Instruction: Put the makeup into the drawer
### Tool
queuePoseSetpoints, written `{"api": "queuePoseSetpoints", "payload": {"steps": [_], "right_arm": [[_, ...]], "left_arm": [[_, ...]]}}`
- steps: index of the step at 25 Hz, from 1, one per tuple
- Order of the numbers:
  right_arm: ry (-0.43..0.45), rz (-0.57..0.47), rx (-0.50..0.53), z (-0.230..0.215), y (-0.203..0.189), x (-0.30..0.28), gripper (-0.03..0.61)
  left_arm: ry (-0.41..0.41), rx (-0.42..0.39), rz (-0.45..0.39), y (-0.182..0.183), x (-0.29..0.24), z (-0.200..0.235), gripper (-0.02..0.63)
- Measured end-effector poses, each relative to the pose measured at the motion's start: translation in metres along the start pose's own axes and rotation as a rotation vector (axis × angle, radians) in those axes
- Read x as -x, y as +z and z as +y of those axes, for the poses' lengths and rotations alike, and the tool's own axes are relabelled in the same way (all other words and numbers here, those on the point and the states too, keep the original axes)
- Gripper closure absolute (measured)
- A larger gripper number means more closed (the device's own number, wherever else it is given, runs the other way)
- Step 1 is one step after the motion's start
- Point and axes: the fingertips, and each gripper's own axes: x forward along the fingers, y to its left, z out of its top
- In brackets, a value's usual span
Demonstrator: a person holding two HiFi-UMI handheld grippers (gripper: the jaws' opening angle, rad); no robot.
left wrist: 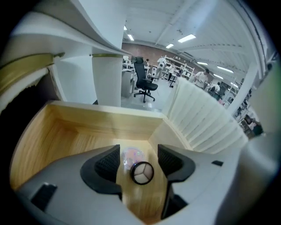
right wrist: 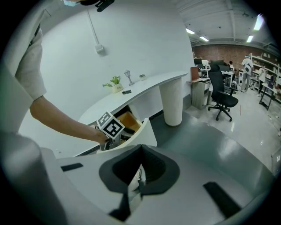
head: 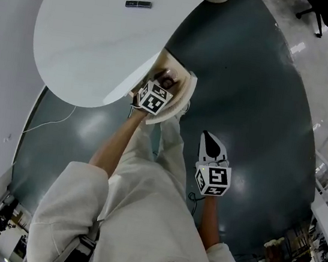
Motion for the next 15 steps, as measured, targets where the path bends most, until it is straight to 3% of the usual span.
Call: {"api": "queuePoseSetpoints", "payload": {"steps": [10,15], "right_arm": [[0.021,-0.007,0.014,0.004,0.014,-0.017,0.581],[0.036,0.004,0.028,0.009,0.016,-0.026,0.580]], "left_arm": [[-0.050,-0.060,-0.197,0.045,0.072,-0.027,0.364],[-0.057,-0.030,-0.298,0.063,0.125,-0.042,0.364]]}}
